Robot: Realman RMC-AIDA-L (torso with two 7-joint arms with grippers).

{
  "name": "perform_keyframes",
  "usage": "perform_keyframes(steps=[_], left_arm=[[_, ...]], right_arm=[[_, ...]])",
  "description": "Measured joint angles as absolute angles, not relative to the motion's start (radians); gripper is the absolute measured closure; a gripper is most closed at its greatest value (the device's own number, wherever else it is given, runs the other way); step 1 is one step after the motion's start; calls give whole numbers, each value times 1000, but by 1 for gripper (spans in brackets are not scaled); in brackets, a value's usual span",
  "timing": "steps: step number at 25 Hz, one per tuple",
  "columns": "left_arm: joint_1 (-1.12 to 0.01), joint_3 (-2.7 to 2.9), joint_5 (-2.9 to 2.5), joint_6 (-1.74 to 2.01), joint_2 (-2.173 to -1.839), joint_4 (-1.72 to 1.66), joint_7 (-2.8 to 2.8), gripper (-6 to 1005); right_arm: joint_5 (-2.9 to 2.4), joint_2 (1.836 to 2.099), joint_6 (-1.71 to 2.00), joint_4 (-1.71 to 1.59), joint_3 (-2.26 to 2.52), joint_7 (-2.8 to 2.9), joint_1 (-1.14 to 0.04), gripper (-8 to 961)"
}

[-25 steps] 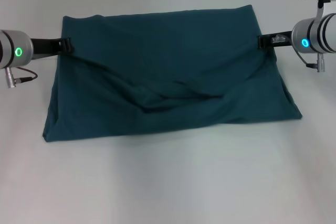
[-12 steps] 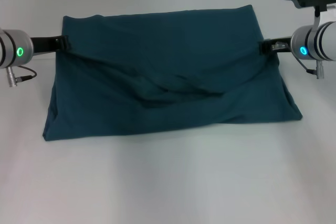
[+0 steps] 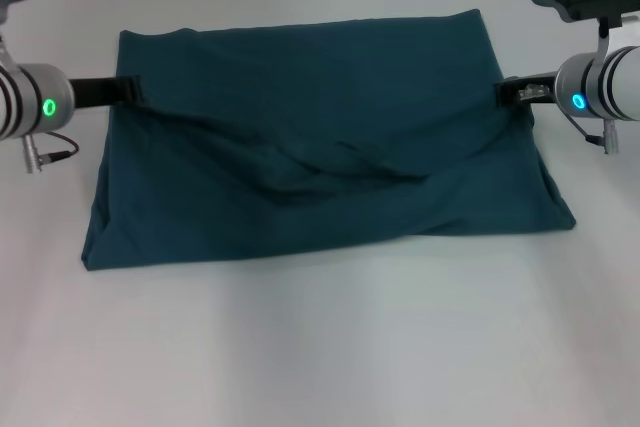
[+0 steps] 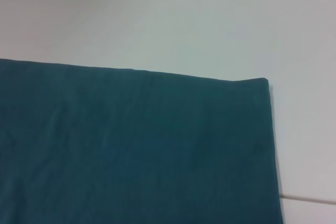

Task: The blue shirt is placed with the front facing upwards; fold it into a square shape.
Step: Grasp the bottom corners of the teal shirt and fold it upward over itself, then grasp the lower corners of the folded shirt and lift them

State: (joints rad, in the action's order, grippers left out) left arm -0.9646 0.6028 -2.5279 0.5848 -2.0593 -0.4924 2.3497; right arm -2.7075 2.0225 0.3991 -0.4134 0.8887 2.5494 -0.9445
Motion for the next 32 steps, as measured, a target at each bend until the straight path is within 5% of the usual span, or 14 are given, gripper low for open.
perform_keyframes(steps=[8, 13, 15, 19, 25, 27, 32], left_arm=[[-962, 596, -2528, 570, -2074, -497, 2337, 971], [-955, 596, -2528, 574, -2064, -489, 2396, 966], [-942, 596, -2528, 584, -2063, -495, 2413, 747], [-910, 594, -2528, 629, -2065, -537, 2462, 611], [-808, 595, -2438, 814, -2072, -699, 2525, 453], [-768, 593, -2363, 901, -2062, -739, 2525, 408], [-679, 592, -2187, 1067, -2021, -754, 2519, 295]], right_arm=[[-2708, 2029, 403, -413, 925, 2547, -943, 914], [-2708, 2024, 423, -422, 928, 2553, -943, 816], [-2707, 2022, 431, -425, 924, 2553, -943, 777], [-2697, 2019, 501, -469, 909, 2569, -926, 699], [-2483, 2021, 794, -686, 873, 2508, -822, 407], [-2336, 2008, 933, -734, 867, 2439, -777, 242], [-2042, 1968, 1184, -751, 836, 2313, -676, 56]])
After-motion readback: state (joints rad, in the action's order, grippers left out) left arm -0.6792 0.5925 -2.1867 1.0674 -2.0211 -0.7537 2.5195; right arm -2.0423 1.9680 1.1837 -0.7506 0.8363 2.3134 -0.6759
